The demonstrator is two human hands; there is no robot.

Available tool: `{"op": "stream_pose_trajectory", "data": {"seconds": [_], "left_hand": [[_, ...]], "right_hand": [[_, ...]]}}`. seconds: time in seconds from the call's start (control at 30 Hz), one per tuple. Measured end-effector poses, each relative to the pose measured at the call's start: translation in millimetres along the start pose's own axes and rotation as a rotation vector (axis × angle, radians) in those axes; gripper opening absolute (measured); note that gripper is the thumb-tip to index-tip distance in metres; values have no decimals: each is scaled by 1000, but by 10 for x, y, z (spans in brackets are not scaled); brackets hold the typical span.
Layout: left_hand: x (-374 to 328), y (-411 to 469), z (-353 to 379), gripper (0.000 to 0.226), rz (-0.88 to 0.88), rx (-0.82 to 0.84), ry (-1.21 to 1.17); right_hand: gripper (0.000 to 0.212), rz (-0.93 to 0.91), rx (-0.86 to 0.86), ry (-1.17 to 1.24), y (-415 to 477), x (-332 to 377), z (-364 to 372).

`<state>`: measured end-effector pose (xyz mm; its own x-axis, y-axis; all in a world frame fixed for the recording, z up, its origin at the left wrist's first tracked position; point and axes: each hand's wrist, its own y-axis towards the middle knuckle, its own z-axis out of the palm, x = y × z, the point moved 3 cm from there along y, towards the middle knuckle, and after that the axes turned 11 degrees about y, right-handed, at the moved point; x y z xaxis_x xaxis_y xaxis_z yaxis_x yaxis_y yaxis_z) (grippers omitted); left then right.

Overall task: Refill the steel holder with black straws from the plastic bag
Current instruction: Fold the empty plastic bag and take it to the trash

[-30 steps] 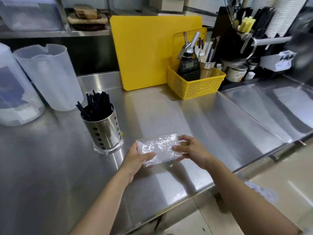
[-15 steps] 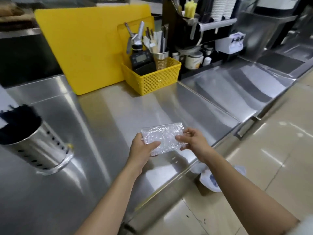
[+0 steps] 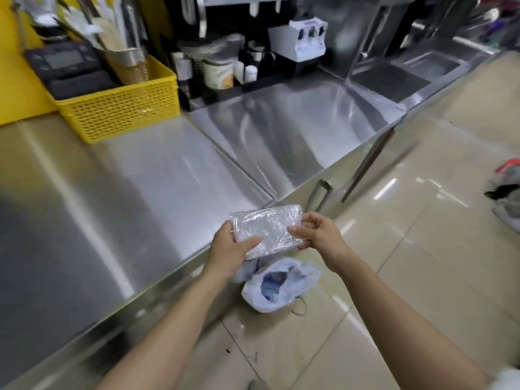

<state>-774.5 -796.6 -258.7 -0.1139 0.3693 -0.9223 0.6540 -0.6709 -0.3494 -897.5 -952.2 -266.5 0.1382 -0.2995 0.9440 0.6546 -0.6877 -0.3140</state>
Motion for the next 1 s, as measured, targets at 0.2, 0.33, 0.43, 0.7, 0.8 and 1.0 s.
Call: {"op": "stream_pose_trajectory", "data": {"seconds": [0.2,0.33,0.43,0.7,0.8,1.0], "left_hand": [[521,314,581,24,-107,93,55],[1127,661,855,33,-193,79,174],[1616,961,1054,44,-212,0,301],[3417,1887,1592,19,-270,73,328],[4026,2136,1796,13,-519,99,61],[4614,2582,2137,12,-702,125,-62]], "right_hand": [[23,82,-111,-29,95,-460,-581],[21,146,-218,-23,315,-1094,-822],[23,209,-295,-23,552,-1780,-941],[28,224,-406,-223,1440,-3637,-1247],[25,221,-386,-406,1734,-4209,-1315],[31,244,-304,-738,2271,-4970,-1304]]}}
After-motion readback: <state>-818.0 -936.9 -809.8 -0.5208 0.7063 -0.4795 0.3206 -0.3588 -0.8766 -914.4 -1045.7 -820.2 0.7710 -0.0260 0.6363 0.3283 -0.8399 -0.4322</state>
